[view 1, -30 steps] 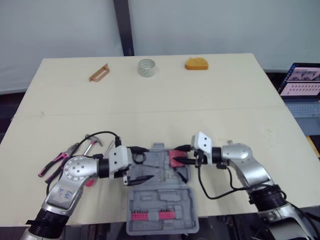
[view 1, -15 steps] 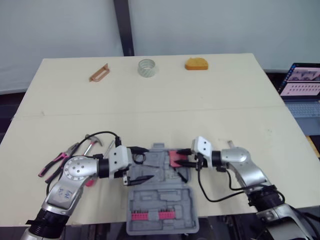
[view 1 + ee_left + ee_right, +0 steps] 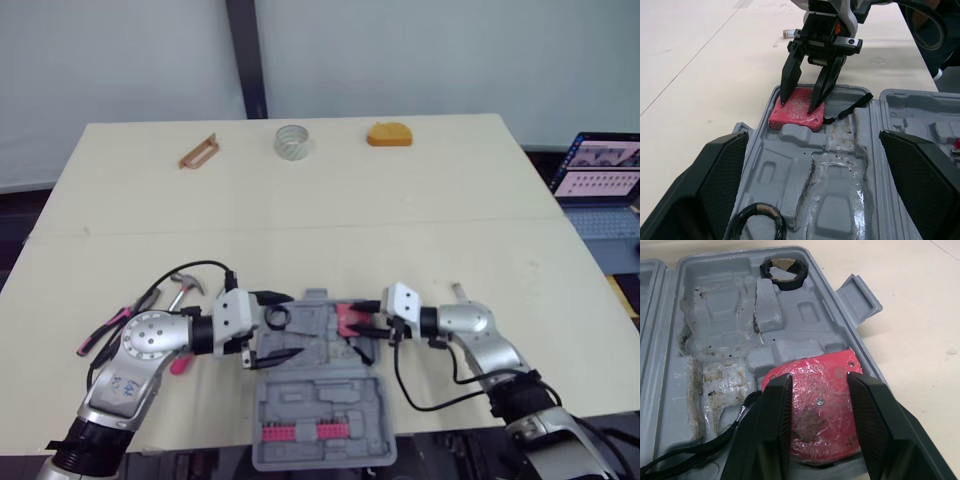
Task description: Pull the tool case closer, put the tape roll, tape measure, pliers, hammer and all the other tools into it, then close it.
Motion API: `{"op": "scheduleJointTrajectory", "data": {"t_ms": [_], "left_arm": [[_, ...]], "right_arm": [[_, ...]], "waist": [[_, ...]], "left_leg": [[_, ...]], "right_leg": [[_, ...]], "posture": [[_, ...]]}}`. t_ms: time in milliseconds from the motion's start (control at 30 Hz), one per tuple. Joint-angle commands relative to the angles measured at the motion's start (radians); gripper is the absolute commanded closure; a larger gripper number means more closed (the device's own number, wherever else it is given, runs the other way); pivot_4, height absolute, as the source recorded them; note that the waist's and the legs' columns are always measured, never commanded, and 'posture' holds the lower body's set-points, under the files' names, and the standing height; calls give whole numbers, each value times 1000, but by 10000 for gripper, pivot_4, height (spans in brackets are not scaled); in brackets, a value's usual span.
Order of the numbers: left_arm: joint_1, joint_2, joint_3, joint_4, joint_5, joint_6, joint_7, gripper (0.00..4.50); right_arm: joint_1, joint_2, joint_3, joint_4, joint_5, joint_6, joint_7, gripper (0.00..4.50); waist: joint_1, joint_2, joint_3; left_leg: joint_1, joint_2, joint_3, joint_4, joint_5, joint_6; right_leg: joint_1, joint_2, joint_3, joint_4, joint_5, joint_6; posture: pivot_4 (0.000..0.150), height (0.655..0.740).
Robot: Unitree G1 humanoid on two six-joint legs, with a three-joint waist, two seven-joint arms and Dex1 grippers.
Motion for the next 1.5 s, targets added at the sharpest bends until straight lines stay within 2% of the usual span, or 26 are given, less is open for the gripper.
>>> {"op": "scheduleJointTrajectory", "data": {"t_ms": [33, 133, 267, 433, 500, 600, 633, 700, 733, 967, 1267, 1500], "left_arm": [[3, 10, 16, -36, -17, 0, -7, 0], [6, 12, 19, -36, -18, 5, -3, 0], [24, 19, 60, -46, -44, 36, 15, 0], [82, 38, 182, -58, -100, 106, 48, 0], [118, 57, 257, -42, -118, 124, 60, 0], [202, 90, 384, -8, -135, 141, 64, 0], [231, 102, 432, 8, -140, 144, 65, 0], [295, 116, 536, 40, -150, 150, 71, 0], [320, 119, 575, 52, -155, 151, 73, 0], [502, 129, 825, 258, -128, 56, 58, 0], [520, 154, 916, 505, -130, -60, 47, 0], [516, 142, 907, 572, -134, -106, 62, 0]], "right_arm": [[31, 5, 29, 66, -44, 36, -12, 26680], [30, 6, -6, -20, 21, 95, 3, 26680], [42, -18, -93, -257, 150, 275, -14, 26680], [109, -123, -240, -466, 264, 467, -48, 26680], [159, -173, -311, -480, 270, 456, -59, 26680], [223, -261, -412, -442, 315, 520, -36, 18099], [240, -284, -449, -423, 333, 539, -32, 13867], [279, -330, -508, -379, 333, 536, -31, 2455], [291, -343, -532, -362, 337, 533, -31, 248], [366, -424, -687, -106, 306, 436, -31, 248], [349, -468, -690, 190, 259, 284, 6, 248], [330, -472, -676, 276, 249, 225, 22, 248]], "waist": [[0, 0, 0], [0, 0, 0], [3, 3, 2], [7, 5, 3], [10, 5, 3], [7, 5, 4], [6, 5, 4], [3, 5, 4], [2, 5, 4], [2, 4, 5], [-5, 4, 5], [-23, 4, 5]], "left_leg": [[0, 0, 0, 0, 0, 0], [0, 0, 0, 0, 0, 0], [-2, 0, 0, 0, 0, 0], [-6, 0, 0, -1, 0, 0], [-6, 0, 0, -1, 0, 0], [-6, 0, 1, -2, -1, 0], [-5, 0, 1, -2, -1, 0], [-5, 0, 2, -3, -1, 0], [-5, 0, 3, -3, -1, 0], [-4, 0, 6, -4, -2, 1], [-3, 1, 7, -4, -3, 0], [-2, 2, 8, -4, -4, 1]], "right_leg": [[0, 0, 0, 0, 0, 0], [0, 0, 0, 0, 0, 0], [-2, 0, 0, 0, 0, 0], [-5, 0, 0, -1, 0, 0], [-5, 0, 0, -2, 0, 0], [-5, 0, 0, -3, 0, 0], [-5, 0, 0, -3, 0, 0], [-5, 0, 0, -4, 0, 0], [-5, 0, 0, -4, 0, 0], [-5, 0, 0, -6, 0, 0], [-5, 0, 0, -6, 0, 0], [-5, 0, 0, -6, 0, 0]], "posture": [[1500, 7400], [1500, 7400], [1500, 7400], [1500, 7400], [1500, 7400], [1500, 7400], [1500, 7400], [1500, 7400], [1500, 7400], [1500, 7400], [1500, 7400], [1500, 7400]]}}
